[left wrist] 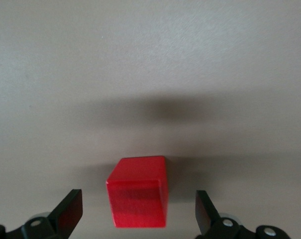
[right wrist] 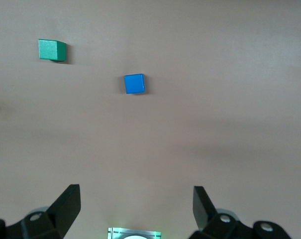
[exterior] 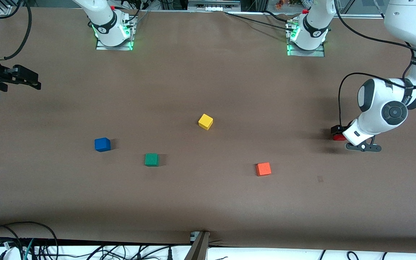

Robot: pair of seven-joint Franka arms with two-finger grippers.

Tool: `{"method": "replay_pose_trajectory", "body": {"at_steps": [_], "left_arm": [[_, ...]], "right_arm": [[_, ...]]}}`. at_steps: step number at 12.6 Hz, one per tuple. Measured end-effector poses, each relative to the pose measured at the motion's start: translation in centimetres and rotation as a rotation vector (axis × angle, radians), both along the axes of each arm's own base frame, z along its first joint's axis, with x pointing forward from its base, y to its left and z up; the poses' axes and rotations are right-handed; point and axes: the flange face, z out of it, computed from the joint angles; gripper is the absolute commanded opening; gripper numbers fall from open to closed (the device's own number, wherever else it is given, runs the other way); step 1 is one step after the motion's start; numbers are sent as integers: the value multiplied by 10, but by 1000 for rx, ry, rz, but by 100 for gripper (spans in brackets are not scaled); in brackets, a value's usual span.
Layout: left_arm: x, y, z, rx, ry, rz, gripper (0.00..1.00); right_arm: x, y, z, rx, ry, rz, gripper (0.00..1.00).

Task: Pass red block to right arm, stack on blue
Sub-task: 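Lower the left gripper over the red cube and close on it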

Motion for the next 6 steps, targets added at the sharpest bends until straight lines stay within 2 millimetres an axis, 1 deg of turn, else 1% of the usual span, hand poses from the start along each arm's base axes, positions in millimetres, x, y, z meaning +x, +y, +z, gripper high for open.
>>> {"method": "replay_pose_trajectory", "body": {"at_steps": [3, 6], "left_arm": [[-7, 11, -17, -11, -9, 4, 100], [-21, 15, -33, -22, -13, 8, 100]], "right_arm": [[0, 0, 0, 0, 0, 0, 100], [0, 0, 0, 0, 0, 0, 100]]}}
